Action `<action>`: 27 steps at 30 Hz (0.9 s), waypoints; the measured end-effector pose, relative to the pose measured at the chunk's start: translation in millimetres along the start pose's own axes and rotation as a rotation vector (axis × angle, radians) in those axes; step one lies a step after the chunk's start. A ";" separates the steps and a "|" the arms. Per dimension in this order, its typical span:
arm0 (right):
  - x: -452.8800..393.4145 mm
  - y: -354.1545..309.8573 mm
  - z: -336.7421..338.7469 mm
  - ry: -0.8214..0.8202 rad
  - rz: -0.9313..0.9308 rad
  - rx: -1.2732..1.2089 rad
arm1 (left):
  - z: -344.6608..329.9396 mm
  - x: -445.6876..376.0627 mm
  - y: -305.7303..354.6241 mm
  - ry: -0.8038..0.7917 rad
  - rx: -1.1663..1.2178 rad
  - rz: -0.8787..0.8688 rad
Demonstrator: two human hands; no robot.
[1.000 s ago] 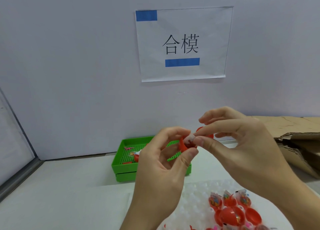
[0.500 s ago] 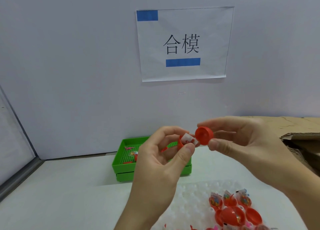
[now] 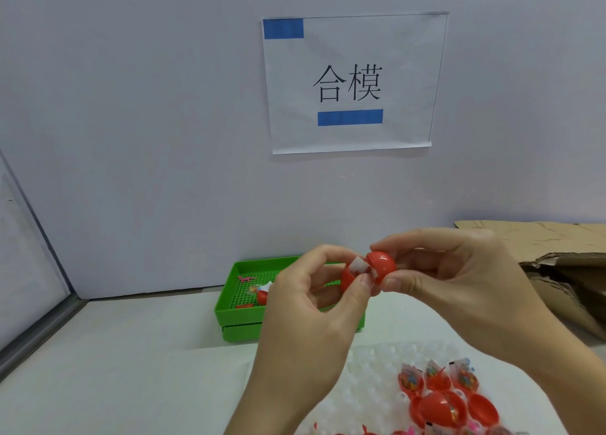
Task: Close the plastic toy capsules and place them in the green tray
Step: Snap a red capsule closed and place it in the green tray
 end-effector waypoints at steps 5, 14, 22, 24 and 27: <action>-0.3 -1.0 -0.9 0.002 0.006 -0.018 | -0.6 0.3 -1.7 0.004 0.065 0.017; 0.0 -6.8 0.5 0.025 0.046 -0.028 | -1.1 1.2 11.4 0.035 -0.072 -0.103; 0.4 -4.9 -4.7 -0.027 0.032 0.032 | 1.2 1.1 9.9 0.002 -0.106 -0.068; 0.7 -3.5 -5.8 -0.040 0.022 0.055 | 2.3 0.2 5.5 -0.030 -0.110 -0.030; 0.7 -1.0 -7.2 -0.042 0.009 0.068 | 4.8 -1.2 3.2 -0.051 -0.113 -0.015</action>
Point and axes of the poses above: each hand's wrist, its own x-axis away from the middle knuckle, its own z-axis out of the back of the hand, y = z × x, the point moved 10 cm from there along -x, towards the middle knuckle, and after that the axes turned 12 degrees about -x, right-handed, at the moved point
